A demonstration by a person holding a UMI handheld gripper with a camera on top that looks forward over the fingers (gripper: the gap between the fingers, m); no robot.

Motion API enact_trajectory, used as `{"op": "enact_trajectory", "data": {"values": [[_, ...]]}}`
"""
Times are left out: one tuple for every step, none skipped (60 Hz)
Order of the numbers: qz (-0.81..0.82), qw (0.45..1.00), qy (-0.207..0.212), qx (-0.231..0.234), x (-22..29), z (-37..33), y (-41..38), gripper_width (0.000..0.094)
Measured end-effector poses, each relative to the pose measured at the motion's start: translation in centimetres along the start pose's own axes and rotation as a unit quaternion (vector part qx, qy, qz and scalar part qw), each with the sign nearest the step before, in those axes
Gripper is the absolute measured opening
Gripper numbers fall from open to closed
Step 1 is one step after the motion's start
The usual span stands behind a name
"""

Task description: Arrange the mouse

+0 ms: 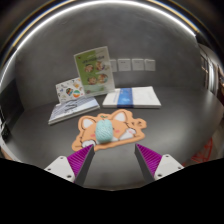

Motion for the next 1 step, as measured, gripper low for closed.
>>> {"op": "enact_trajectory", "data": {"values": [[0.002,1.0,-0.001,-0.005,-0.49,-0.6,0.4,0.0849]]}}
Point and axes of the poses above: the point between the fingertips, and its own axes, seen from behind it with the camera up: y to the right, x up, z forward, the way the camera looks, the point moved 8 cm from there along -z, backward, against the way the camera looks, and after that the axes turned 9 degrees about -z, right-handed, at the moved point
